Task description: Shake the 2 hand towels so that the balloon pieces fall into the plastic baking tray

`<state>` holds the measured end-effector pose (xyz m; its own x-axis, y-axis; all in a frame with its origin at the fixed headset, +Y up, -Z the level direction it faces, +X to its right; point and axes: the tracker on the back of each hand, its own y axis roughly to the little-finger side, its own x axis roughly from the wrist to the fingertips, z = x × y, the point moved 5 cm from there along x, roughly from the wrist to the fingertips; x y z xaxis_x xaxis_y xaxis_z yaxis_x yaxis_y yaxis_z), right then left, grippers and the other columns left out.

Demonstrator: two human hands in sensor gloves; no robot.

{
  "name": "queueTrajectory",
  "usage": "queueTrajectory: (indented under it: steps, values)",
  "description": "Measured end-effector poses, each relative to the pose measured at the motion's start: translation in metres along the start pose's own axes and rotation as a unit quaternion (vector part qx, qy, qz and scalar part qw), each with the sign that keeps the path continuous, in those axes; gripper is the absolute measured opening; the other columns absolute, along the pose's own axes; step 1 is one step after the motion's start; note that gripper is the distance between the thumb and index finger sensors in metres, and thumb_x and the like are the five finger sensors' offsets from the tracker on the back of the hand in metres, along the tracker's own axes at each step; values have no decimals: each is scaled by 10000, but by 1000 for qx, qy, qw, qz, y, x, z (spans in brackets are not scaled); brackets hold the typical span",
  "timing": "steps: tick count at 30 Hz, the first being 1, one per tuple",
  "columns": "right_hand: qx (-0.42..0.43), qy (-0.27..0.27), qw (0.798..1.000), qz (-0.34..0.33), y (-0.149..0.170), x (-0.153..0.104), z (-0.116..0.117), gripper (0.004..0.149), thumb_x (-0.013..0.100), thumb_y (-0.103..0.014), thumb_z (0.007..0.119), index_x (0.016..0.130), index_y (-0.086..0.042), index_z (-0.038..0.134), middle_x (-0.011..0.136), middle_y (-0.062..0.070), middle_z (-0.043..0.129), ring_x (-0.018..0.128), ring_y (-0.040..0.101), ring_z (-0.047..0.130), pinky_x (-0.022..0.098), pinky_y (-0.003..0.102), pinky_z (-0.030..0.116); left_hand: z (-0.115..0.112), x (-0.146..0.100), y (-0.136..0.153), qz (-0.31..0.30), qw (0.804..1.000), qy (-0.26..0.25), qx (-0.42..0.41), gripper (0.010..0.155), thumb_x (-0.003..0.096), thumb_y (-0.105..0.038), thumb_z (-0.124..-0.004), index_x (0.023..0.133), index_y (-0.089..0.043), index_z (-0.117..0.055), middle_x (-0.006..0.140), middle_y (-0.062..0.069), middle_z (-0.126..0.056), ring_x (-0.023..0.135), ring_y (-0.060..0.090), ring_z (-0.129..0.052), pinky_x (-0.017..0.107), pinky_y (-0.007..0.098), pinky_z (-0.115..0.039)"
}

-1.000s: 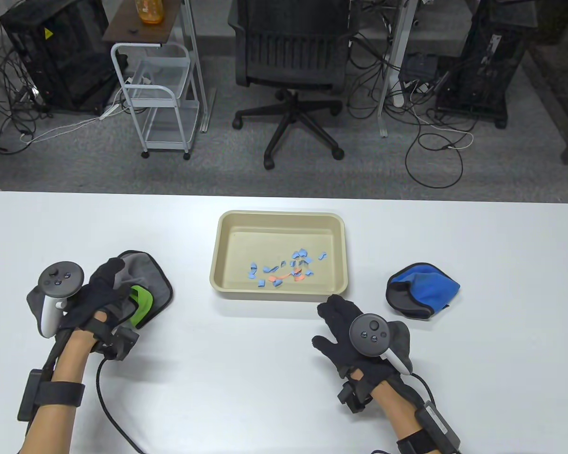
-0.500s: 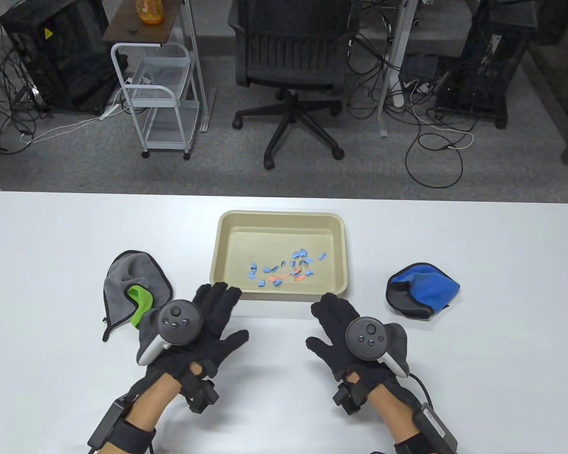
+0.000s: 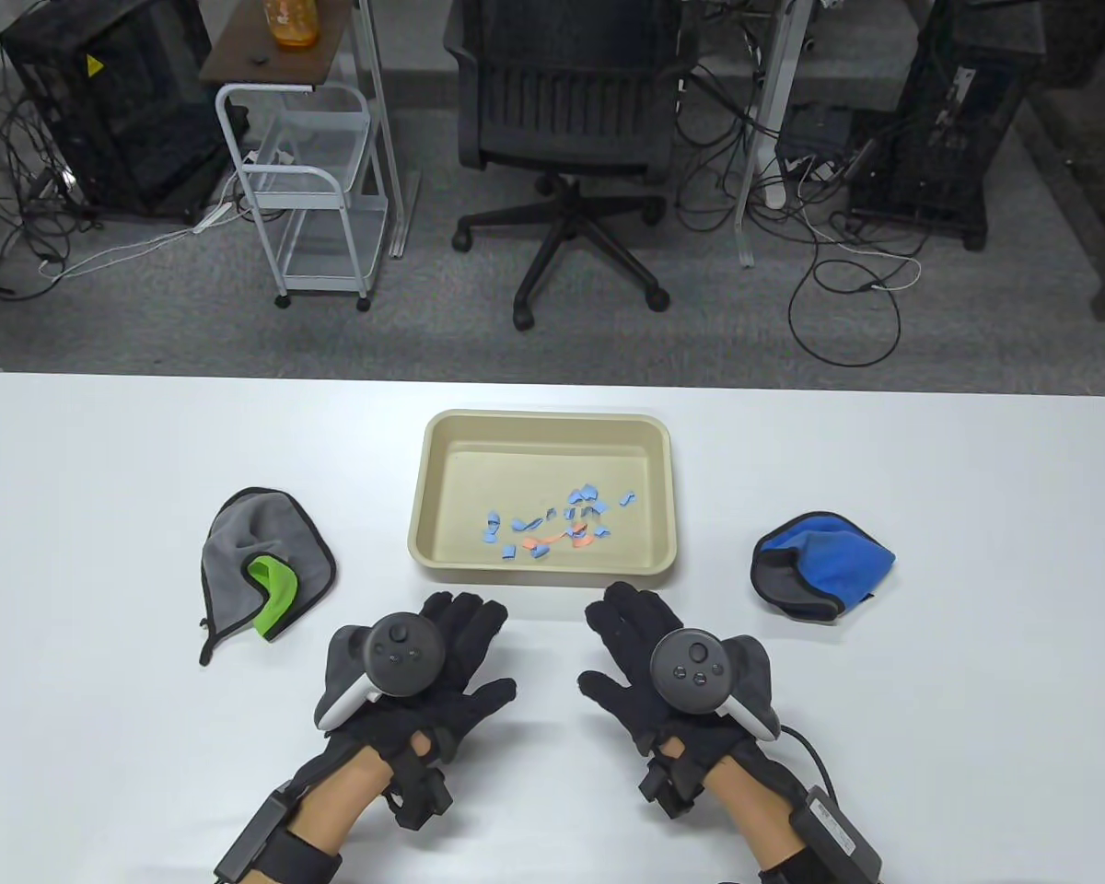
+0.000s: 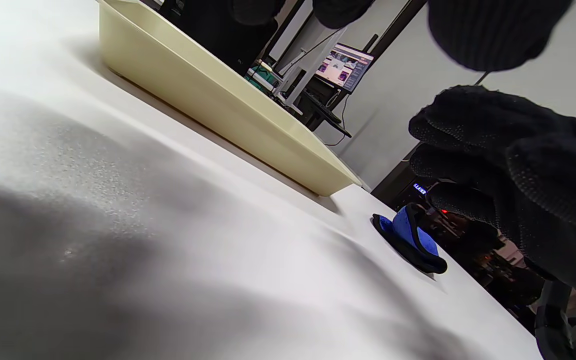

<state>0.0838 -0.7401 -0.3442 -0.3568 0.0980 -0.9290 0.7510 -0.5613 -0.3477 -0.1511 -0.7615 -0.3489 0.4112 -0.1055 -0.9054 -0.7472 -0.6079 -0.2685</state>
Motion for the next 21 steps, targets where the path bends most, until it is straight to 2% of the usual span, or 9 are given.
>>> queueTrajectory:
  steps: [21]
  values:
    - [-4,-6,1000,-1,-2,0,2,722,414,-542,760,1029,-253,515,1183,99,420,1063,441,423,731,636,483,-2,1,1,-2,1000,0,-2,853,369,-636,-665,1061,-361,-250,1155,90,-221,1091,440,-143,723,698,-321]
